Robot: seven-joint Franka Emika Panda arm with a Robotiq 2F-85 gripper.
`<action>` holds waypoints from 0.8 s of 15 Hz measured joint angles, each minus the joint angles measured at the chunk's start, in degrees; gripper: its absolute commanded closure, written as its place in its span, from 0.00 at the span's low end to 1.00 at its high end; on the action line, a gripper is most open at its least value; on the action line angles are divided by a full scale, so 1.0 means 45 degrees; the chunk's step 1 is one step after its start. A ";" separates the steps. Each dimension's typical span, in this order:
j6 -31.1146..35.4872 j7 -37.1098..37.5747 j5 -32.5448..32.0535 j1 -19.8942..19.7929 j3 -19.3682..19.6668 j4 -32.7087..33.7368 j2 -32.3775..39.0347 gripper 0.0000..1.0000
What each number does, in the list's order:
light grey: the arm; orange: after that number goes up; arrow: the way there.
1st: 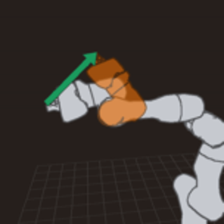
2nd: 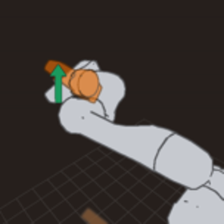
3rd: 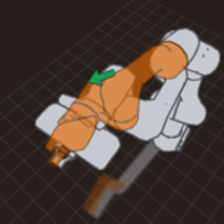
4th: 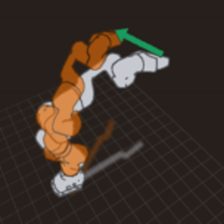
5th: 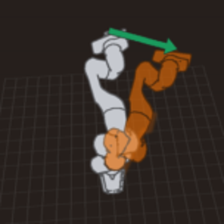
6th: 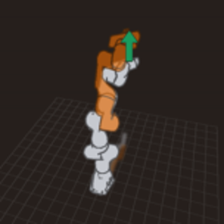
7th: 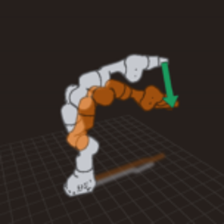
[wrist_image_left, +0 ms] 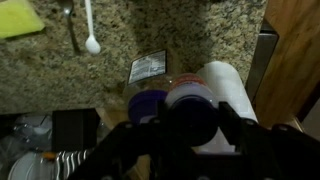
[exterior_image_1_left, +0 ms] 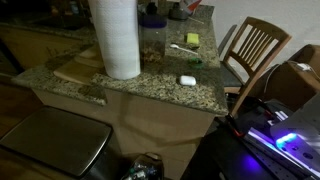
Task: Take the white bottle and put it on top of the clear bottle
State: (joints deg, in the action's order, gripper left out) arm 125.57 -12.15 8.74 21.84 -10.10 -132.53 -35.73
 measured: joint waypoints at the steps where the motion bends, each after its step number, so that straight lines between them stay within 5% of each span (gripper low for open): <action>1: -0.0098 -0.0064 0.0009 -0.0003 0.0110 -0.0062 -0.0501 0.46; 2: -0.0173 -0.0031 0.0010 0.0008 0.0112 -0.0078 -0.0676 0.46; 3: -0.0175 -0.0011 0.0010 0.0017 0.0083 -0.0091 -0.0632 0.71; 8: -0.0461 0.0133 -0.0698 -0.0094 -0.0098 0.0240 0.0151 0.71; 12: -0.2642 0.1121 -0.1331 -0.0168 -0.0626 0.2750 -0.0072 0.71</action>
State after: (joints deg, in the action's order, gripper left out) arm 113.68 -7.11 2.75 21.09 -12.92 -120.16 -36.06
